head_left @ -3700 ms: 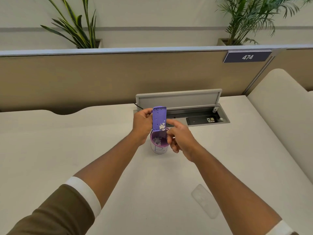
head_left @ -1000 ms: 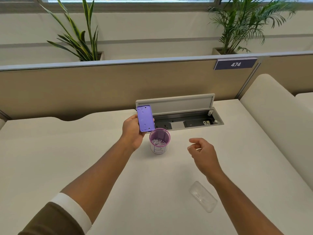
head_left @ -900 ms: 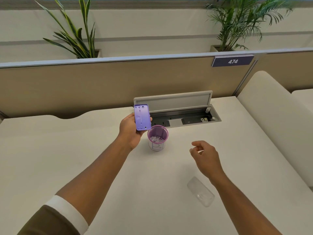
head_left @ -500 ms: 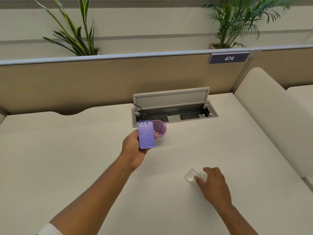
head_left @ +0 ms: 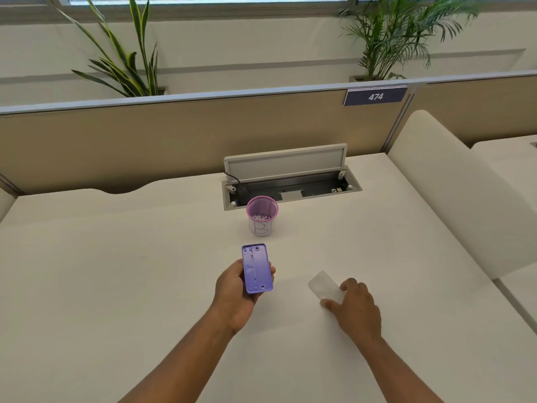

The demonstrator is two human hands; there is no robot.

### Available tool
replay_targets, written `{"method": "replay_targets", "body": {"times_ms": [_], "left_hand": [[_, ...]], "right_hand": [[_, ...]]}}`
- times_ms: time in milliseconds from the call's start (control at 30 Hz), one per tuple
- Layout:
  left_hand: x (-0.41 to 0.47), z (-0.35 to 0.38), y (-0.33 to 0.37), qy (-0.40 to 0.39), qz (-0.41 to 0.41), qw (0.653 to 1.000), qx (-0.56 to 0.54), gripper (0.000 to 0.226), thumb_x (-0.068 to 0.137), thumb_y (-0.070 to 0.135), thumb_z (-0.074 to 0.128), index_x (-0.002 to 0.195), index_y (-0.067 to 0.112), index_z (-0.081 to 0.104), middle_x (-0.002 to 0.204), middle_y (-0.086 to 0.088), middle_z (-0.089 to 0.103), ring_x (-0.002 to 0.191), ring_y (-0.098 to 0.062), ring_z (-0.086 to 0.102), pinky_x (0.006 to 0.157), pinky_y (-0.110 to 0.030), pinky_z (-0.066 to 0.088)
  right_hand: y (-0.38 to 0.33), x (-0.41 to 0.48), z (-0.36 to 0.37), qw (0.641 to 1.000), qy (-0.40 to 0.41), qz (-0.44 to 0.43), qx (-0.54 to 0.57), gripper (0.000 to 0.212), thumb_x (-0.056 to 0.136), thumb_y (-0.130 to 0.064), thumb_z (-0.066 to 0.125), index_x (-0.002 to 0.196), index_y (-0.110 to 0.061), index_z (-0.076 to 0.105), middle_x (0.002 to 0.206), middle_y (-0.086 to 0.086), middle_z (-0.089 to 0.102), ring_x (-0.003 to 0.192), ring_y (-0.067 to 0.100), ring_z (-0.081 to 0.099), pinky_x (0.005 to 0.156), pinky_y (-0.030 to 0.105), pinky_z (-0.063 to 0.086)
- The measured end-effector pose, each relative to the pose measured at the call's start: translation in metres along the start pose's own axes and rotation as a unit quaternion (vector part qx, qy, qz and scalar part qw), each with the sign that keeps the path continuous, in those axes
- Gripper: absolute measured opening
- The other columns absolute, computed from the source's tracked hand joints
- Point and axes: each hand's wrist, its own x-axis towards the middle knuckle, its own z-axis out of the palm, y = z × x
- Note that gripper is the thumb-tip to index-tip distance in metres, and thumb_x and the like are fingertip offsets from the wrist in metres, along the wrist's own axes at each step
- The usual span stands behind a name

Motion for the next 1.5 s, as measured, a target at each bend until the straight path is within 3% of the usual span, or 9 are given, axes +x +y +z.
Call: {"method": "replay_targets", "body": {"times_ms": [167, 367, 567, 700, 767, 900, 1033, 1233, 1500], "left_hand": [[-0.017, -0.011, -0.022, 0.005, -0.008, 1.0, -0.001, 0.031, 0.105, 0.014, 0.05, 0.118, -0.002, 0.075, 0.095, -0.021, 0.081, 0.081, -0.033, 0.08, 0.085, -0.045, 0.063], [-0.04, -0.017, -0.034, 0.001, -0.019, 1.0, -0.009, 0.037, 0.107, 0.022, 0.049, 0.122, -0.001, 0.073, 0.096, -0.021, 0.08, 0.081, -0.033, 0.079, 0.083, -0.043, 0.063], [-0.054, -0.019, -0.039, -0.021, -0.016, 0.999, -0.041, 0.048, 0.108, 0.046, 0.049, 0.123, 0.008, 0.075, 0.103, -0.018, 0.081, 0.083, -0.032, 0.08, 0.084, -0.043, 0.063], [-0.062, -0.02, -0.041, -0.031, -0.009, 0.999, -0.033, 0.049, 0.106, 0.047, 0.052, 0.124, 0.009, 0.077, 0.108, -0.019, 0.08, 0.086, -0.034, 0.079, 0.086, -0.044, 0.063], [-0.065, -0.02, -0.041, -0.035, -0.007, 0.999, -0.037, 0.047, 0.106, 0.047, 0.052, 0.123, 0.012, 0.079, 0.11, -0.019, 0.08, 0.087, -0.034, 0.078, 0.081, -0.042, 0.065], [-0.071, -0.02, -0.041, -0.046, 0.0, 0.998, -0.036, 0.044, 0.107, 0.049, 0.051, 0.121, 0.019, 0.081, 0.119, -0.011, 0.081, 0.092, -0.026, 0.079, 0.075, -0.036, 0.066], [-0.073, -0.019, -0.041, -0.059, 0.002, 0.998, -0.032, 0.047, 0.107, 0.05, 0.048, 0.123, 0.019, 0.08, 0.126, -0.011, 0.079, 0.1, -0.023, 0.078, 0.086, -0.035, 0.063], [-0.07, -0.022, -0.04, -0.069, -0.003, 0.996, -0.052, 0.052, 0.11, 0.047, 0.045, 0.13, 0.011, 0.076, 0.13, -0.018, 0.077, 0.102, -0.027, 0.078, 0.09, -0.04, 0.063], [-0.069, -0.023, -0.038, -0.08, -0.003, 0.995, -0.061, 0.056, 0.108, 0.05, 0.047, 0.131, 0.007, 0.075, 0.126, -0.019, 0.077, 0.102, -0.028, 0.079, 0.081, -0.035, 0.067]], "right_hand": [[-0.003, -0.001, -0.003, 0.991, -0.046, 0.022, 0.126, 0.033, 0.087, -0.037, 0.08, 0.101, -0.021, 0.055, 0.093, -0.003, 0.066, 0.089, 0.028, 0.068, 0.073, 0.038, 0.05], [-0.025, -0.022, -0.014, 0.924, -0.029, 0.064, 0.375, 0.012, 0.087, -0.02, 0.069, 0.081, -0.011, 0.067, 0.085, 0.011, 0.07, 0.071, 0.023, 0.068, 0.069, 0.054, 0.066], [-0.07, -0.054, -0.038, 0.862, 0.019, -0.038, 0.506, 0.01, 0.094, -0.012, 0.068, 0.086, -0.016, 0.071, 0.084, 0.005, 0.076, 0.074, 0.021, 0.079, 0.057, 0.032, 0.063], [-0.092, -0.072, -0.046, 0.878, 0.116, -0.156, 0.437, 0.012, 0.094, -0.015, 0.072, 0.086, -0.023, 0.075, 0.075, -0.006, 0.073, 0.07, 0.008, 0.066, 0.063, 0.021, 0.052], [-0.097, -0.081, -0.048, 0.875, 0.186, -0.255, 0.368, 0.009, 0.093, -0.01, 0.073, 0.092, -0.018, 0.077, 0.087, -0.008, 0.075, 0.082, 0.001, 0.066, 0.073, 0.014, 0.05], [-0.097, -0.092, -0.042, 0.854, 0.211, -0.395, 0.266, 0.025, 0.087, 0.009, 0.072, 0.109, -0.002, 0.078, 0.117, 0.01, 0.079, 0.109, 0.021, 0.075, 0.092, 0.03, 0.06], [-0.096, -0.097, -0.035, 0.826, 0.215, -0.486, 0.191, 0.029, 0.083, 0.007, 0.074, 0.112, 0.003, 0.078, 0.119, 0.016, 0.079, 0.116, 0.032, 0.074, 0.092, 0.039, 0.063], [-0.094, -0.102, -0.033, 0.809, 0.238, -0.526, 0.106, 0.027, 0.092, -0.006, 0.064, 0.112, 0.002, 0.08, 0.12, 0.018, 0.079, 0.115, 0.035, 0.075, 0.093, 0.042, 0.062], [-0.098, -0.108, -0.035, 0.819, 0.21, -0.532, 0.053, 0.033, 0.089, -0.016, 0.073, 0.12, -0.006, 0.077, 0.127, 0.013, 0.076, 0.123, 0.031, 0.069, 0.105, 0.04, 0.053]]}}
